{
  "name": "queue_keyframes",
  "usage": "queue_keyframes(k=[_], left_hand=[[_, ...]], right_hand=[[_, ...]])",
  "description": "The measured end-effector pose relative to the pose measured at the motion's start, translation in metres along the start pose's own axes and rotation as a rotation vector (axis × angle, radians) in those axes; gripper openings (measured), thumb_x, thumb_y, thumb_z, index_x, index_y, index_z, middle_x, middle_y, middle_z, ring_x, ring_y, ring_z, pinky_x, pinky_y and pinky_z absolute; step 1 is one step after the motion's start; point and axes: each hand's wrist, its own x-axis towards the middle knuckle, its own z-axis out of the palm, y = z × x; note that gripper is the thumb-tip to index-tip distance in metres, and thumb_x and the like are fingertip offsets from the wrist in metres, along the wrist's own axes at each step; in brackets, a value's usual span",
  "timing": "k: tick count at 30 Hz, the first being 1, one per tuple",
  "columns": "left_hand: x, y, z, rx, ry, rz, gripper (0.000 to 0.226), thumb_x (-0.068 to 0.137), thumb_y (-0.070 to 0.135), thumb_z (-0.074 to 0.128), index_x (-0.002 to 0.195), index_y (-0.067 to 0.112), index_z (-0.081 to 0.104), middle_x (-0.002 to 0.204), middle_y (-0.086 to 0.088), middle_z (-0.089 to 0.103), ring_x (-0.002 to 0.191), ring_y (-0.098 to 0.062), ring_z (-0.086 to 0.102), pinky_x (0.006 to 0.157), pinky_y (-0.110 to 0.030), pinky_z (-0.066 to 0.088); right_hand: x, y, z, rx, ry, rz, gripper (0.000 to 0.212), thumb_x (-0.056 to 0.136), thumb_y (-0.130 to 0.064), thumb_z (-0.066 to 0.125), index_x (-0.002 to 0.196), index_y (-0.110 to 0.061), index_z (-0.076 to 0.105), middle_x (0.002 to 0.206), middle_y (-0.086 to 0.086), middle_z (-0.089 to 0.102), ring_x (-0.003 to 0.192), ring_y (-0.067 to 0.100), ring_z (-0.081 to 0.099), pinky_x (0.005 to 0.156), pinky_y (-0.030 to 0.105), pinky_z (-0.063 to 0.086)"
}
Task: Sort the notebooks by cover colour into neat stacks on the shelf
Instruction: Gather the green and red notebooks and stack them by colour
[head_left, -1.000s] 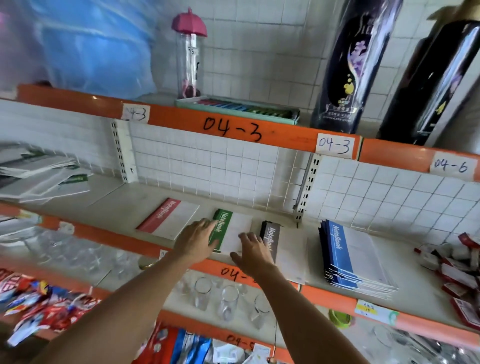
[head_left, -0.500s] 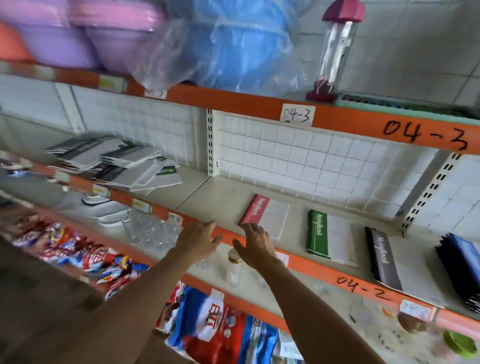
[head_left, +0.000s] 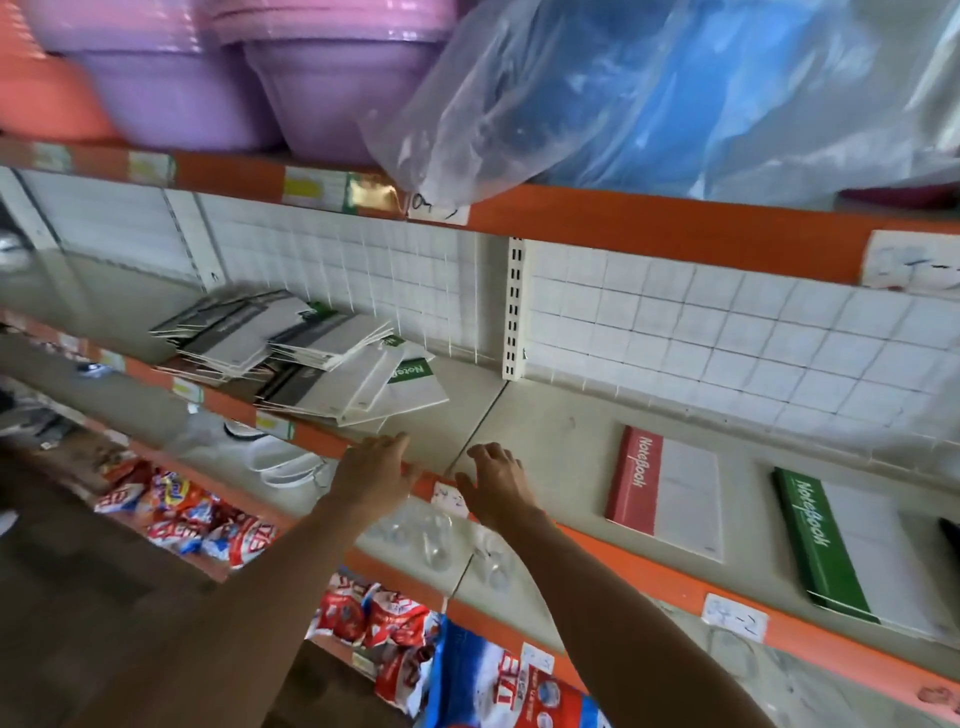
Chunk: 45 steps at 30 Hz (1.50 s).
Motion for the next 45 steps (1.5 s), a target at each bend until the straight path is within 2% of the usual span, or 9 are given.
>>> queue_keyframes(k=[10, 17, 21, 26, 28, 32, 36, 39, 45], left_hand=[[0.104, -0.113, -0.001, 0.015, 0.014, -0.039, 0.046, 0.089, 0.052, 0.05, 0.119, 0.017, 0.058, 0.118, -0.008, 0.065, 0.115, -0.031, 0.057, 0.094, -0.04, 0.047], [0.141, -0.154, 0.005, 0.02, -0.01, -0.014, 0.048, 0.1, 0.045, 0.042, 0.134, 0.012, 0.048, 0.141, -0.008, 0.05, 0.131, -0.027, 0.043, 0.107, -0.039, 0.033], [0.154, -0.158, 0.02, 0.035, 0.112, 0.086, 0.042, 0.09, 0.044, 0.043, 0.091, 0.008, 0.066, 0.097, -0.012, 0.064, 0.094, -0.035, 0.062, 0.082, -0.045, 0.048], [0.162, -0.149, 0.031, -0.026, 0.169, 0.223, 0.038, 0.091, 0.041, 0.044, 0.086, 0.011, 0.066, 0.09, -0.008, 0.062, 0.089, -0.032, 0.057, 0.08, -0.044, 0.047], [0.162, -0.145, 0.04, -0.018, 0.204, 0.306, 0.036, 0.092, 0.042, 0.043, 0.088, 0.013, 0.065, 0.091, -0.006, 0.06, 0.091, -0.031, 0.057, 0.08, -0.045, 0.045], [0.159, -0.138, 0.047, -0.044, 0.274, 0.42, 0.024, 0.09, 0.04, 0.057, 0.093, 0.017, 0.064, 0.097, -0.002, 0.06, 0.097, -0.03, 0.052, 0.082, -0.047, 0.039], [0.157, -0.134, 0.053, -0.077, 0.224, 0.475, 0.017, 0.086, 0.034, 0.063, 0.087, 0.017, 0.063, 0.098, -0.002, 0.06, 0.098, -0.033, 0.054, 0.083, -0.048, 0.039], [0.159, -0.129, 0.056, -0.096, 0.144, 0.588, 0.012, 0.084, 0.028, 0.061, 0.085, 0.016, 0.064, 0.097, -0.003, 0.06, 0.103, -0.033, 0.056, 0.099, -0.052, 0.034], [0.161, -0.108, 0.044, -0.045, -0.055, 0.644, 0.036, 0.091, 0.019, 0.048, 0.126, 0.023, 0.057, 0.149, -0.006, 0.041, 0.145, -0.036, 0.023, 0.116, -0.061, 0.011]], right_hand=[[0.138, -0.067, 0.056, -0.039, -0.074, -0.014, 0.044, 0.094, -0.036, 0.052, 0.132, -0.014, 0.054, 0.14, 0.008, 0.049, 0.13, 0.03, 0.042, 0.106, 0.037, 0.031], [0.182, -0.11, 0.095, -0.023, 0.026, -0.021, 0.048, 0.094, -0.024, 0.051, 0.141, -0.019, 0.044, 0.149, 0.003, 0.04, 0.139, 0.029, 0.035, 0.114, 0.041, 0.028], [0.184, -0.117, 0.11, -0.073, 0.126, 0.063, 0.044, 0.086, -0.015, 0.055, 0.13, -0.012, 0.058, 0.141, 0.01, 0.051, 0.135, 0.036, 0.041, 0.114, 0.047, 0.028], [0.176, -0.116, 0.118, -0.131, 0.163, 0.264, 0.075, 0.06, -0.055, 0.077, 0.118, -0.009, 0.066, 0.123, 0.011, 0.064, 0.12, 0.037, 0.058, 0.104, 0.053, 0.042], [0.169, -0.113, 0.117, -0.161, 0.162, 0.352, 0.073, 0.049, -0.054, 0.083, 0.108, -0.012, 0.068, 0.11, 0.007, 0.067, 0.11, 0.035, 0.062, 0.099, 0.05, 0.049], [0.148, -0.104, 0.106, -0.258, 0.245, 0.53, 0.045, 0.088, -0.045, 0.055, 0.123, -0.016, 0.056, 0.127, 0.006, 0.057, 0.128, 0.033, 0.044, 0.11, 0.053, 0.029], [0.128, -0.101, 0.099, -0.279, 0.271, 0.655, 0.049, 0.094, -0.057, 0.039, 0.126, -0.02, 0.05, 0.129, 0.001, 0.051, 0.129, 0.026, 0.04, 0.109, 0.048, 0.027], [0.123, -0.094, 0.092, -0.252, 0.24, 0.689, 0.048, 0.098, -0.051, 0.038, 0.135, -0.022, 0.042, 0.14, -0.001, 0.043, 0.139, 0.022, 0.028, 0.114, 0.045, 0.021], [0.108, -0.066, 0.061, -0.095, 0.098, 0.846, 0.047, 0.101, -0.035, 0.042, 0.146, -0.048, 0.034, 0.164, -0.005, 0.013, 0.151, 0.029, 0.004, 0.121, 0.053, 0.001]])
